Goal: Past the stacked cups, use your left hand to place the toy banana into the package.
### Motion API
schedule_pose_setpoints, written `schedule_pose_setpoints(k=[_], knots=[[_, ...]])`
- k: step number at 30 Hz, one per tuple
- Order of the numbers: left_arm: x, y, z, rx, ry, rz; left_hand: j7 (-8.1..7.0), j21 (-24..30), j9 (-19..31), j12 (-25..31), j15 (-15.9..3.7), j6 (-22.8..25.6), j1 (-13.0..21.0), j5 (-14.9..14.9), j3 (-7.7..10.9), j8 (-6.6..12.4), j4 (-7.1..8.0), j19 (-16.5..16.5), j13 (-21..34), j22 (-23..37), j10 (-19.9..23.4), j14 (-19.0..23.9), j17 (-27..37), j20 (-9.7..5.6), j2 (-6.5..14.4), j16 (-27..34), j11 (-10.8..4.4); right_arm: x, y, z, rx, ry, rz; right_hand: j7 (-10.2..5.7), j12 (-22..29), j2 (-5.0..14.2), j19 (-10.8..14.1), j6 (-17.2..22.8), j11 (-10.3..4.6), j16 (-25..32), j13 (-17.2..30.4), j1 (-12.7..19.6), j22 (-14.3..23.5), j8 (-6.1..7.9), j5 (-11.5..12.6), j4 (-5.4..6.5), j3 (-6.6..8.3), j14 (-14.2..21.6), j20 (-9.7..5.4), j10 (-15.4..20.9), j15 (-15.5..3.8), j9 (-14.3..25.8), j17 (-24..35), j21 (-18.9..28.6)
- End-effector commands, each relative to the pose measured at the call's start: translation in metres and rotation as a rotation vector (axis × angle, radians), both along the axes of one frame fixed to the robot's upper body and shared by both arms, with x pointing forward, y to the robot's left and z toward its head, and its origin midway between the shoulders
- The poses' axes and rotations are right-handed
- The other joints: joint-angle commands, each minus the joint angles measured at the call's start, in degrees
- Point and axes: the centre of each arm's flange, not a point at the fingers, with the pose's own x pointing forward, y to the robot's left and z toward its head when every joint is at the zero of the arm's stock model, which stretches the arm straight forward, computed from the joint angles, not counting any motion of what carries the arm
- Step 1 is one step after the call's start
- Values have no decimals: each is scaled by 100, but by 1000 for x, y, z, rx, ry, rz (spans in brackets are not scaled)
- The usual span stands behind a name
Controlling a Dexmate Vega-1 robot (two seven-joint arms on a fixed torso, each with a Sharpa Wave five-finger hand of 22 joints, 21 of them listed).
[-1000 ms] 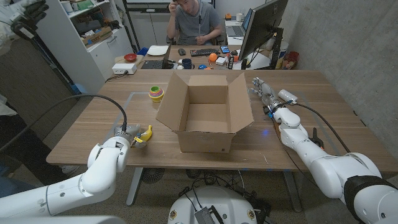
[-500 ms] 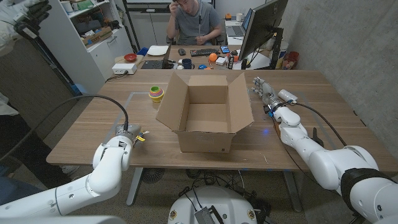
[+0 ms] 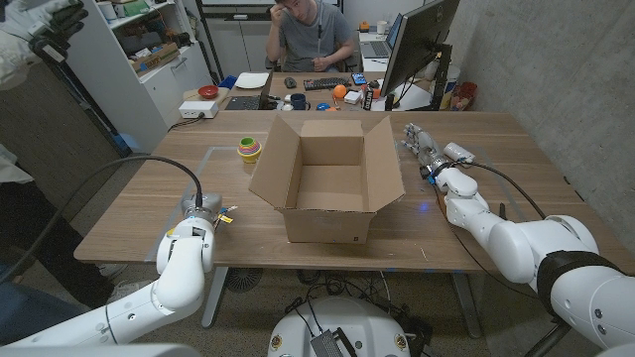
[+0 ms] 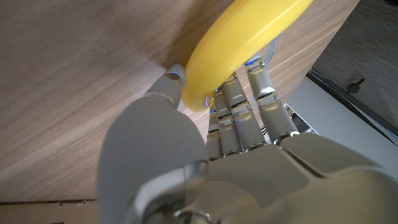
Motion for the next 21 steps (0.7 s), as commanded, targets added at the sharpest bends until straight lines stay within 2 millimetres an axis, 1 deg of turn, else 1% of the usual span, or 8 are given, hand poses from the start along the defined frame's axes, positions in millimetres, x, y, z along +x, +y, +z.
schedule_pose_setpoints(k=[1,7,8,11,12,15,18,21], knots=[[-1,-3,10,-1,-70,10,183,78,159,24,-1253,1241,614,-34,-17,169,-29,1091,23,160,537,804,8,-1567,491,-10,-472,5,0,1,4,37,-10,3,29,-52,53,28,-14,13,28,27,15,49,18,-38,11,44,-206,67,-171,32,3,25],[-7,-2,20,-45,-93,2,179,98,162,12,-1249,1256,634,-34,-17,162,-27,1085,21,162,535,823,6,-1568,503,-19,-464,5,0,1,6,34,-9,2,28,-52,53,31,-11,11,28,30,15,50,18,-43,11,44,-204,68,-174,32,3,23],[-10,-4,21,-29,-110,4,181,106,164,9,-1241,1274,635,-34,-15,163,-18,1081,20,163,540,831,5,-1569,518,-24,-468,5,0,1,5,31,-10,1,28,-53,51,31,-15,10,28,31,15,49,18,-44,11,43,-207,68,-179,32,3,22],[-15,-4,28,-59,-127,-3,164,121,166,7,-1239,1285,640,-35,-15,157,-10,1071,19,164,559,836,1,-1569,530,-39,-475,4,0,2,4,27,-8,1,27,-53,53,31,-17,10,28,32,15,49,17,-46,11,44,-205,67,-178,33,3,22],[-18,-5,29,-41,-145,1,165,124,167,4,-1237,1286,639,-35,-14,155,-7,1071,18,164,558,838,0,-1569,535,-41,-477,4,0,2,8,26,-5,1,27,-53,53,29,-13,9,28,32,15,48,17,-47,11,42,-203,67,-177,33,4,22],[-23,-3,35,-68,-150,-7,165,132,168,-1,-1236,1292,637,-35,-15,151,2,1066,17,164,558,849,0,-1568,546,-46,-484,3,0,2,2,15,-5,3,26,-53,53,28,-17,9,28,32,15,47,17,-49,10,43,-204,66,-176,33,4,21],[-29,-4,40,-55,-179,-1,159,145,170,-4,-1241,1299,641,-36,-17,144,7,1058,16,165,572,863,-1,-1568,556,-53,-500,1,-1,2,3,5,-2,3,26,-53,55,29,-17,9,28,34,15,47,17,-51,10,45,-203,66,-173,33,4,21],[-32,-5,41,-45,-191,5,147,159,172,-9,-1233,1318,634,-37,-18,141,23,1050,15,165,580,883,-1,-1566,579,-58,-501,0,-2,1,6,-5,0,3,26,-53,54,28,-14,8,28,34,15,47,16,-53,10,44,-202,67,-174,33,4,20]])
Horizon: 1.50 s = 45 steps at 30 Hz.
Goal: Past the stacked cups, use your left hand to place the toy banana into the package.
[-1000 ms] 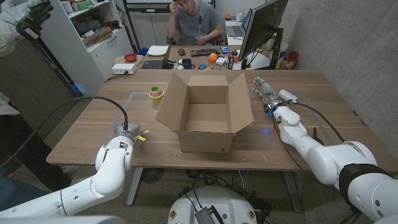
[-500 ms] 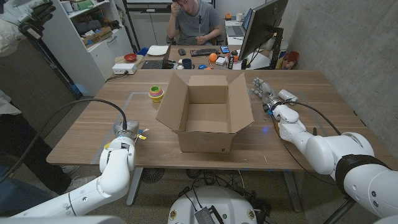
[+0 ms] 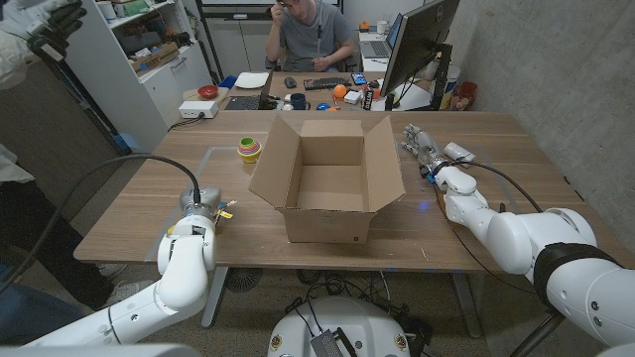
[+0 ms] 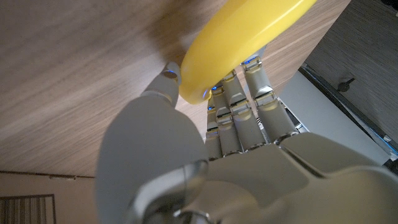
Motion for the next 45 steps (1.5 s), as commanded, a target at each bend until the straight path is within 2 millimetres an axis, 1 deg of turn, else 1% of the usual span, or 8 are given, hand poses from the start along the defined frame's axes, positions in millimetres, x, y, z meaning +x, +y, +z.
schedule_pose_setpoints(k=[1,8,17,20,27,31,41,45], knots=[[-18,-1,18,-2,-71,4,161,62,105,2,-1055,979,578,36,57,-9,39,813,5,-2,353,677,10,-1242,639,-18,-374,-5,-2,-1,-2,-34,7,2,25,-52,54,28,-16,8,28,35,15,47,16,-37,26,45,-204,65,-174,33,4,20],[-29,1,25,-48,-81,-12,157,90,107,-2,-1049,1022,557,33,49,-13,63,800,2,-2,389,706,6,-1242,663,-38,-388,-11,-3,0,0,-69,13,0,24,-51,55,29,-16,8,28,36,15,46,16,-40,26,45,-202,65,-175,33,5,19],[-46,1,34,-33,-138,5,153,124,110,-15,-1034,1032,519,31,40,-34,98,791,-2,-4,409,729,0,-1243,693,-67,-407,-16,-2,0,-6,-93,18,2,23,-52,59,30,-12,9,29,35,15,46,15,-44,24,50,-206,65,-174,33,6,19],[-53,1,38,-28,-165,13,148,136,110,-20,-1035,1052,505,31,37,-35,109,790,-3,-5,415,736,-2,-1242,703,-77,-390,-18,-2,1,-5,-99,20,5,23,-52,60,31,-11,7,29,36,15,46,14,-46,24,48,-200,66,-174,33,7,18],[-64,1,48,-17,-204,23,147,161,112,-42,-1040,1067,483,31,32,-50,121,777,-7,-9,410,745,-7,-1245,714,-106,-396,-18,0,-1,-2,-97,24,5,23,-55,61,30,-9,7,29,36,15,45,13,-50,21,49,-199,69,-170,34,7,18],[-68,1,53,-13,-232,31,143,173,112,-47,-1042,1072,477,31,32,-59,124,769,-8,-11,422,760,-7,-1247,724,-114,-411,-18,-1,0,-2,-97,26,7,23,-56,62,30,-7,6,29,35,15,45,13,-51,20,47,-198,68,-168,34,7,17],[-69,3,64,4,-259,49,126,197,113,-64,-1038,1086,455,31,30,-76,136,752,-12,-14,432,777,-8,-1250,744,-138,-441,-17,0,3,-4,-99,23,10,22,-63,64,29,0,7,29,35,15,44,12,-58,16,52,-196,71,-169,34,8,16],[-71,2,67,13,-271,53,127,207,113,-69,-1034,1085,447,31,29,-85,139,744,-13,-16,439,778,-9,-1250,748,-151,-426,-17,-1,4,-3,-99,19,9,22,-65,65,31,-1,6,29,34,15,45,11,-59,14,50,-198,69,-169,34,8,16]])
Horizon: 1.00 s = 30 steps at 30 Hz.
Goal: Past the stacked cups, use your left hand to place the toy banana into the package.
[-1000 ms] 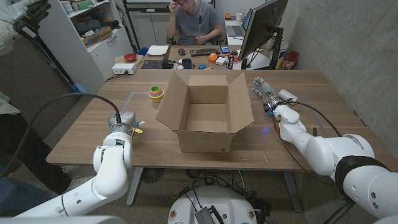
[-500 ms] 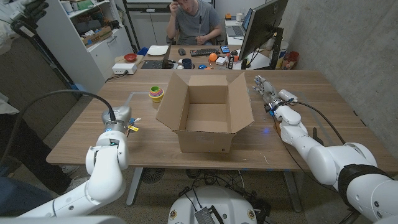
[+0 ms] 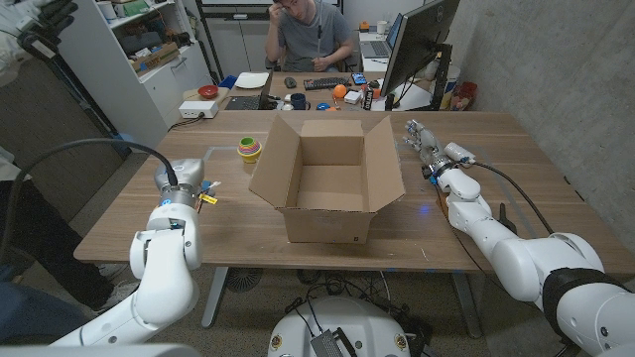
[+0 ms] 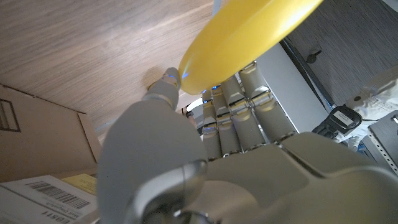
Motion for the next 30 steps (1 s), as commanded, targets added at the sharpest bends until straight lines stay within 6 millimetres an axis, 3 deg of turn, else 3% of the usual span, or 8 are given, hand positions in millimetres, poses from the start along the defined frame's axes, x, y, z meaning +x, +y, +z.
schedule_pose_setpoints(k=[1,30], knots=[[-7,-1,14,31,-43,22,182,39,16,-10,-863,193,570,29,77,-7,75,423,8,19,366,549,16,-751,626,-31,-418,1,0,3,-2,-1,-4,8,22,-34,63,31,-2,5,29,2,15,45,11,-20,5,49,-198,71,-166,34,8,15],[-14,-14,52,20,-179,-43,150,131,18,-68,-867,241,555,29,86,-65,59,378,1,6,402,594,25,-753,665,-107,-441,2,-10,-1,10,6,-15,20,15,-42,49,32,4,5,29,-2,14,44,10,-32,-5,52,-186,59,-161,34,8,7]])
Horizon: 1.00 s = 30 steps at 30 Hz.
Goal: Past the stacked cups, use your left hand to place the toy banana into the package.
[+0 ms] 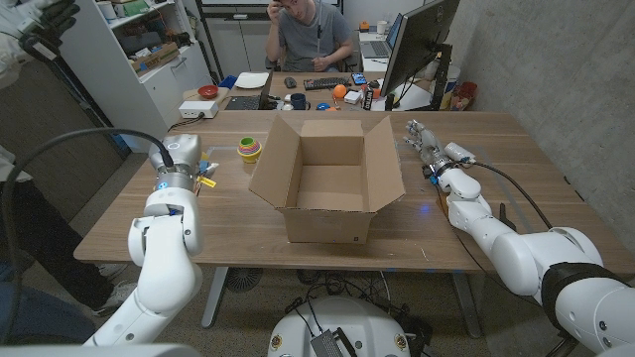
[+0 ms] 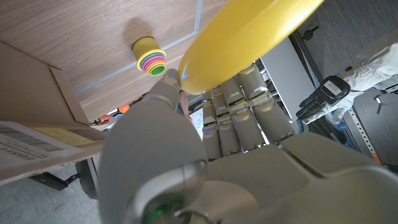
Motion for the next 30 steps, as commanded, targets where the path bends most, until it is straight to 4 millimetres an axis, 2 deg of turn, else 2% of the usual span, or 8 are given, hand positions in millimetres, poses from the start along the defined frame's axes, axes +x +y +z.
schedule_pose_setpoints(k=[1,6,30], knots=[[-2,-4,16,-7,-43,-29,98,50,18,-31,-848,151,579,23,107,-8,37,315,0,7,403,539,20,-634,642,-14,-439,0,-6,-1,6,2,-11,16,16,-42,19,32,0,4,29,-1,14,45,10,-33,-5,49,-160,61,-164,34,8,7],[-7,-9,28,1,-77,-40,106,65,18,-39,-847,161,577,23,109,-17,35,307,-1,5,416,552,22,-636,650,-22,-446,1,-6,-2,8,10,-6,19,17,-41,16,31,8,4,29,-1,14,44,10,-34,-5,50,-158,65,-164,34,8,5],[-12,-22,57,23,-77,-49,91,142,20,-87,-827,222,518,17,109,-56,64,268,-5,-8,450,608,32,-636,699,-67,-462,1,-11,-3,18,8,-9,17,12,-43,11,25,4,4,29,-7,14,42,10,-39,-13,45,-158,57,-163,34,9,4]])
